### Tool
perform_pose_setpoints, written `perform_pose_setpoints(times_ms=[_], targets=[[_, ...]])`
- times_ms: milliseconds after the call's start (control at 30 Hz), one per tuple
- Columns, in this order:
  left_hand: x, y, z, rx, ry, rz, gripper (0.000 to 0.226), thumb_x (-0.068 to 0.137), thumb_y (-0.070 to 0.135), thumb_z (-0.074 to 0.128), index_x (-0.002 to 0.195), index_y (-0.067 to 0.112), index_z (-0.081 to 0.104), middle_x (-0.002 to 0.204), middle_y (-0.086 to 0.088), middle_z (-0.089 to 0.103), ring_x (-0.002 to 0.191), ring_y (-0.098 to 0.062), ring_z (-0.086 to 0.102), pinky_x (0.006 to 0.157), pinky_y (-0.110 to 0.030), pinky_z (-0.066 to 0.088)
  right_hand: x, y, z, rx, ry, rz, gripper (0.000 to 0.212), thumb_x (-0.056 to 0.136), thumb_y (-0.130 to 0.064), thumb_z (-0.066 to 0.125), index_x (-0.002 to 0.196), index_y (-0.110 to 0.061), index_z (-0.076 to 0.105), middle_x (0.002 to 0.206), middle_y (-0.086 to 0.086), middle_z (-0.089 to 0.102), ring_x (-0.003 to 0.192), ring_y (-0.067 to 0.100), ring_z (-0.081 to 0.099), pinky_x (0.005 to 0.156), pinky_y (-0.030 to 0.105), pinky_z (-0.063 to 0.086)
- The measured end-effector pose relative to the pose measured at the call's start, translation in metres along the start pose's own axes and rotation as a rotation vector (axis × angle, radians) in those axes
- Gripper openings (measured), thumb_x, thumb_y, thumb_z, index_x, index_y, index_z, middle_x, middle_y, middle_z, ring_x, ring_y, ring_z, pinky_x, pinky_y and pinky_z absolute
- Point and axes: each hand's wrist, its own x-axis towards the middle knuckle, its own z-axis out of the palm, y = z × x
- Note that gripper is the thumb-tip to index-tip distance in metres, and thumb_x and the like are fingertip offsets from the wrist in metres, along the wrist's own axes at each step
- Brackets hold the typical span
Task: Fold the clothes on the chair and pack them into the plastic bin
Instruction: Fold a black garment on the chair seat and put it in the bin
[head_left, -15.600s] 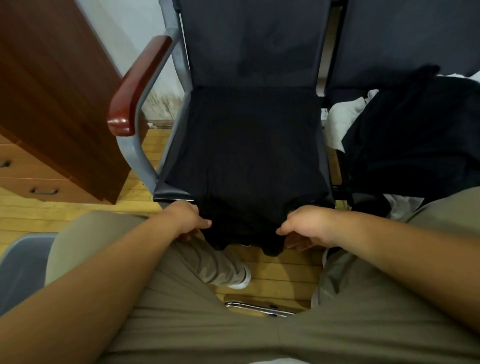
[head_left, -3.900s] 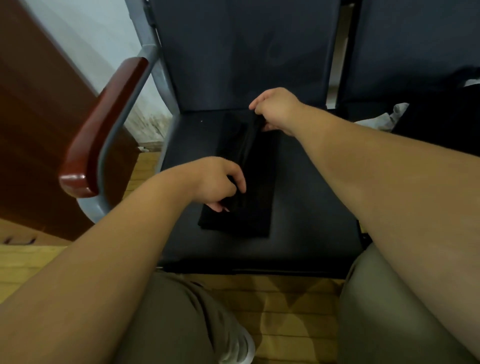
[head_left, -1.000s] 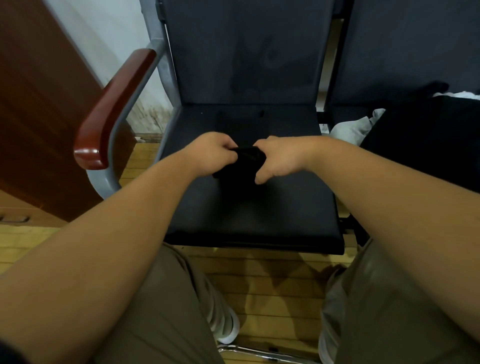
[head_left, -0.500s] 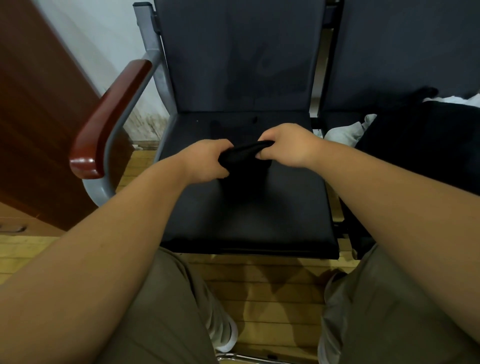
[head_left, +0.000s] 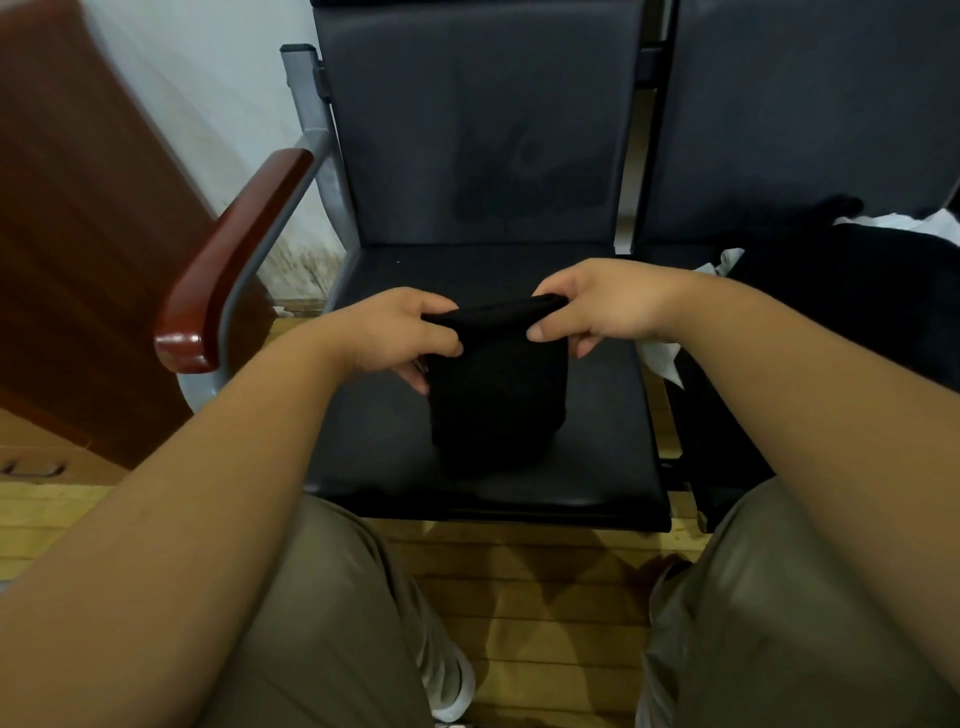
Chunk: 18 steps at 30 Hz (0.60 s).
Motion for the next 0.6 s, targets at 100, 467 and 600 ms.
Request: perform_pose_setpoints(times_ms=[100,467,600], targets=[[0.011,-0.004,0.002,-0.006,0.097,-0.033,0.02,0.098,0.011,0.066,0.115,0.021,0.073,0.108,-0.012,0.075,0.096,-0.027,0.076,0.073,-0.035,0.064,0.012,0.007,0.001,0.026,0.068,0.03,0.014,0.098,-0.032,0.075,0.112,-0.03,0.075,0.097,-0.005,0.078,0.089,0.012,0.076,0.087,0.037,0.065],[0.086,-0.035,0.007,0.172,0.202,-0.322,0.016,0.093,0.016,0.075,0.108,0.021,0.072,0.101,-0.01,0.071,0.086,-0.022,0.071,0.059,-0.031,0.059,0.092,0.036,0.021,-0.141,0.147,0.185,0.018,0.094,-0.037,0.077,0.109,-0.027,0.074,0.103,0.004,0.074,0.093,0.02,0.071,0.074,0.037,0.057],[0.105,-0.04,0.011,0.35,0.153,-0.418,0.031,0.087,0.025,0.081,0.114,0.014,0.072,0.104,-0.012,0.07,0.094,-0.03,0.071,0.08,-0.043,0.064,0.11,0.042,0.03,-0.234,0.113,0.239,0.026,0.093,-0.039,0.078,0.115,-0.027,0.073,0.109,-0.002,0.069,0.105,0.019,0.065,0.083,0.034,0.05]])
